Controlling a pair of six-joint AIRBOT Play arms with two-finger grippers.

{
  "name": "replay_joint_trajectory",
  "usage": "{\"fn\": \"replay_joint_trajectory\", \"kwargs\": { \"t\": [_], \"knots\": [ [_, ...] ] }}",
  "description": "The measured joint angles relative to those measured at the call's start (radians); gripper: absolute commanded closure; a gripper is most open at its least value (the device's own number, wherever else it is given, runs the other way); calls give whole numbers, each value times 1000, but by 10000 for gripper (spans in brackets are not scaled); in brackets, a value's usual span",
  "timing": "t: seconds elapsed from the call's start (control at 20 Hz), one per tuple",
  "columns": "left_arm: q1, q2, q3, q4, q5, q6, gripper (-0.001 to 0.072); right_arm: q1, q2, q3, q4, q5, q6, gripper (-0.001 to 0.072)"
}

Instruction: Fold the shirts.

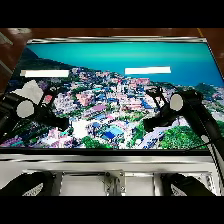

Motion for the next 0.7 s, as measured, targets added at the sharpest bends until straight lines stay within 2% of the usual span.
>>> {"fn": "replay_joint_trajectory", "kwargs": {
  "t": [0.7],
  "knots": [
    [0, 0, 0, 0, 0, 0, 11, 0, 0, 0, 19, -25, 7, 31]
  ]
}}
